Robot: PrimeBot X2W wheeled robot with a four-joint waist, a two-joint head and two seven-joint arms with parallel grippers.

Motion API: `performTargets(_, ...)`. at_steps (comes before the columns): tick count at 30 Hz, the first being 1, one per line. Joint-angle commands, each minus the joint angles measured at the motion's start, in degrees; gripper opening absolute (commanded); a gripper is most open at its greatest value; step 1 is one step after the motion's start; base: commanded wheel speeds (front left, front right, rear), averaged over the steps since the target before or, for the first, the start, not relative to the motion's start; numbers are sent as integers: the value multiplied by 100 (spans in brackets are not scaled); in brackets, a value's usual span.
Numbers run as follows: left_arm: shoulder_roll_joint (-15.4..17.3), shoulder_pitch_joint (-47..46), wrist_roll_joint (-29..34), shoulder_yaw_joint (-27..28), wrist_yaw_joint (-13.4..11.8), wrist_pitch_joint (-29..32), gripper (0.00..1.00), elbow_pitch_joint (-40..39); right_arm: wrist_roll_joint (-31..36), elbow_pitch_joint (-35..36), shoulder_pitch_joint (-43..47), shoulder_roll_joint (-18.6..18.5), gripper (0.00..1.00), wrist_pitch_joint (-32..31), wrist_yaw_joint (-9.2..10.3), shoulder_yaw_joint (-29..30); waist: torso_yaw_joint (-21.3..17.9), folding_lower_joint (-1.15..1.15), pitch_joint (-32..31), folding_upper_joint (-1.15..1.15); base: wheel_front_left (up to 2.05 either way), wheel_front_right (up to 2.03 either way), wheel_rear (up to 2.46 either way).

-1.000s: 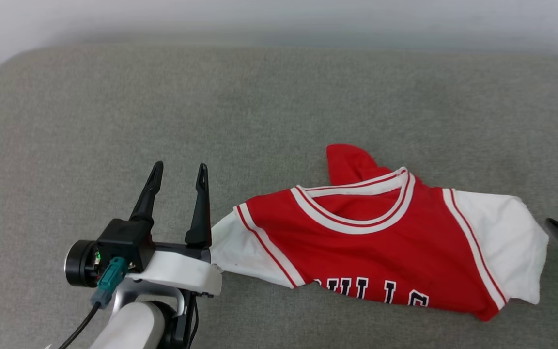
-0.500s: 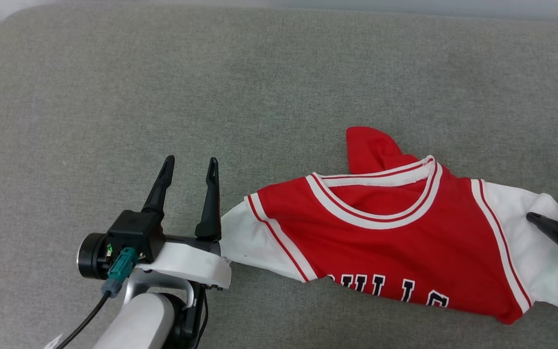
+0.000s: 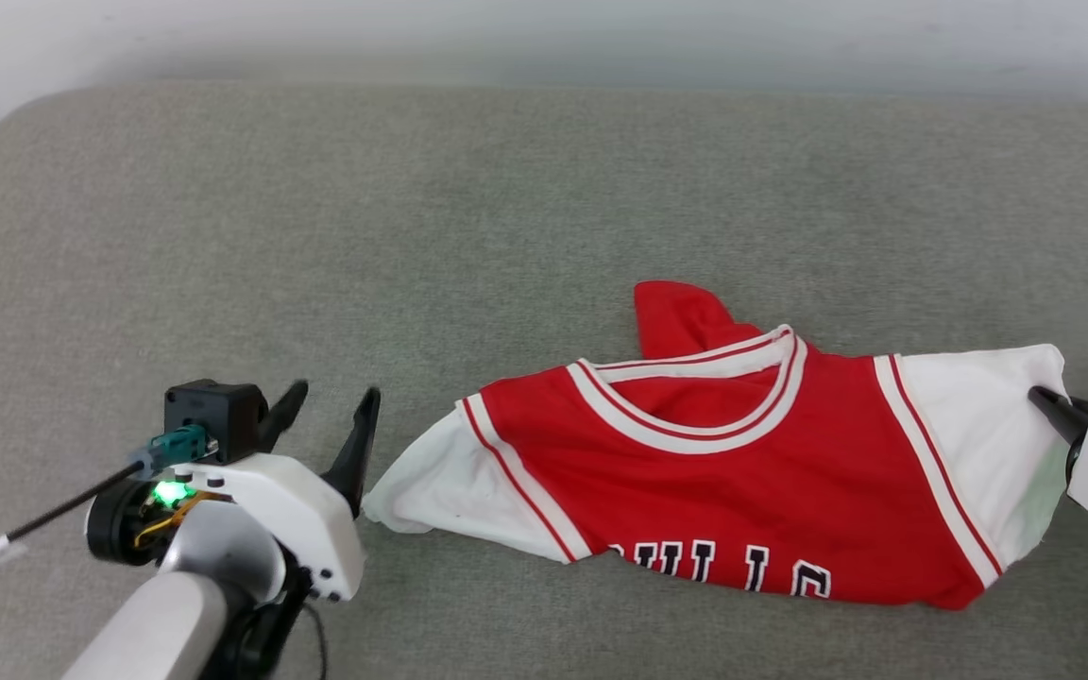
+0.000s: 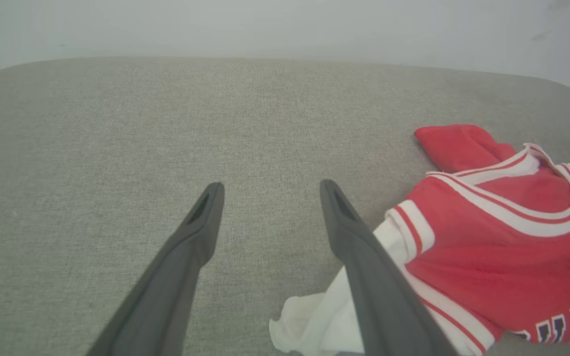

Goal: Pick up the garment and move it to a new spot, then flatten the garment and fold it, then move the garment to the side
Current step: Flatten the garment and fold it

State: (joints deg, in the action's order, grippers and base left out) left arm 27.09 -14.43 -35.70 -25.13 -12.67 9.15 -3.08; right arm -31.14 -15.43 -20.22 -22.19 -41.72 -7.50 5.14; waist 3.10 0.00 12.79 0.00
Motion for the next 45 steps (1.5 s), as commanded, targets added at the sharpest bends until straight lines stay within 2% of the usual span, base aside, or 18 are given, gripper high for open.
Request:
performTargets(1,190,91,-178,-31,93,433,100,-41,85,258,159,29,0,86,2,31,-147,0,-120,0,0,0,0)
performTargets(6,519,319,-606,-162,164,1448,100,-92,207,975,408,180,0,155,2,80,-388,0,-117,0,0,0,0)
performTargets(15,665,140,-921,-285,280,2201,100,292,275,1685,634,388,0,116,2,51,-713,0,150,0,0,0,0)
performTargets(20,653,-102,-1119,-542,458,2915,100,840,278,1856,640,445,0,142,2,-10,-846,0,292,0,0,0,0)
performTargets(21,646,-104,-1169,-639,460,3138,80,959,274,1859,639,448,0,144,3,-25,-867,0,299,0,0,0,0)
performTargets(22,634,-90,-1234,-717,479,3334,53,1050,278,1859,640,447,0,157,3,-34,-883,0,303,0,0,0,0)
performTargets(23,596,-76,-1296,-786,492,3499,40,1115,280,1865,638,449,0,178,2,-51,-899,0,305,0,0,0,0)
performTargets(24,586,-74,-1327,-859,521,3633,9,1156,272,1871,633,461,0,203,2,-64,-915,0,301,0,0,0,0)
performTargets(25,553,-72,-1352,-892,526,3682,0,1167,298,1884,627,451,0,233,2,-76,-927,0,290,0,0,0,0)
performTargets(26,505,-87,-1382,-903,546,3691,0,1155,306,1895,628,435,0,273,2,-91,-931,0,280,0,0,0,0)
performTargets(30,507,-314,-1066,-699,507,3046,0,1019,363,1946,632,352,0,515,3,-137,-889,0,156,0,0,0,0)
performTargets(36,530,-544,-588,-434,309,2061,0,646,593,2008,546,304,0,1001,2,-107,-770,0,-178,0,0,0,0)
performTargets(40,514,-726,-253,-202,29,1465,0,300,751,2017,403,321,0,1314,3,-77,-695,0,-364,0,0,0,0)
performTargets(45,305,-1109,-28,214,-307,690,0,63,918,2012,61,348,0,1765,3,-69,-616,0,-540,0,0,0,0)
